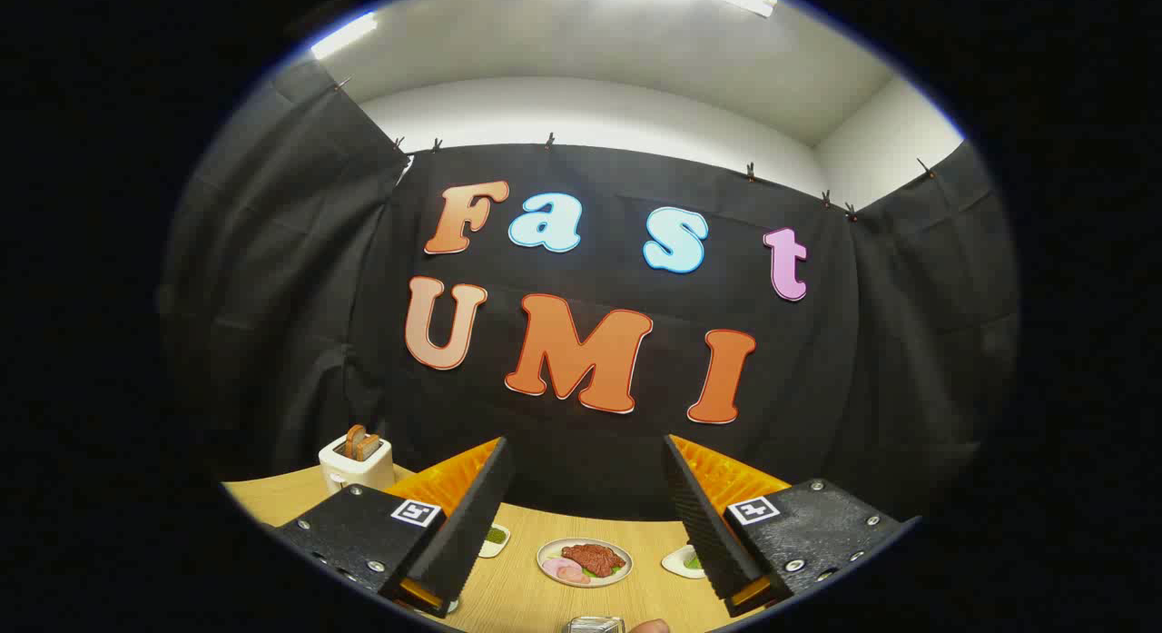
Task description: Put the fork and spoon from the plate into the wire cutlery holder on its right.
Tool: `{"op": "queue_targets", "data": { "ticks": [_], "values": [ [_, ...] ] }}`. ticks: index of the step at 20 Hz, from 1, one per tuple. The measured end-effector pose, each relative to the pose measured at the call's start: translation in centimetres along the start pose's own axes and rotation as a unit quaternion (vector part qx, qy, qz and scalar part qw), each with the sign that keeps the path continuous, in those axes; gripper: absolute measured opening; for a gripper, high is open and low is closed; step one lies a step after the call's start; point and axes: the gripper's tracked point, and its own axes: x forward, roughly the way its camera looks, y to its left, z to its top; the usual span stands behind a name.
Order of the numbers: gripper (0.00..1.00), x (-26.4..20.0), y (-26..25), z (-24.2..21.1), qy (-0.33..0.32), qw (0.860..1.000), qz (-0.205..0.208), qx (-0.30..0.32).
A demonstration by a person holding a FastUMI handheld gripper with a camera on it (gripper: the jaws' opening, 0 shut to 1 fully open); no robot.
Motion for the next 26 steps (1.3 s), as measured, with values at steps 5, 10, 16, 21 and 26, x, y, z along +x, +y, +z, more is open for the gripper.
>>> {"op": "queue_targets", "data": {
  "ticks": [5, 10, 16, 21, 26],
  "values": [
    [0.99, 0.2, 0.8, 0.1, -0.002, 1.000, 0.006, -0.007],
    [0.99, 0.4, 1.8, -0.4, 0.002, 1.000, 0.014, -0.008],
    [0.99, 0.9, 3.6, -0.7, 0.007, 1.000, 0.028, -0.005],
    [0.99, 0.8, 5.6, -2.1, 0.025, 0.998, 0.047, -0.014],
    [0.99, 1.3, 8.5, -5.6, 0.084, 0.993, 0.078, -0.026]
  ]
}}
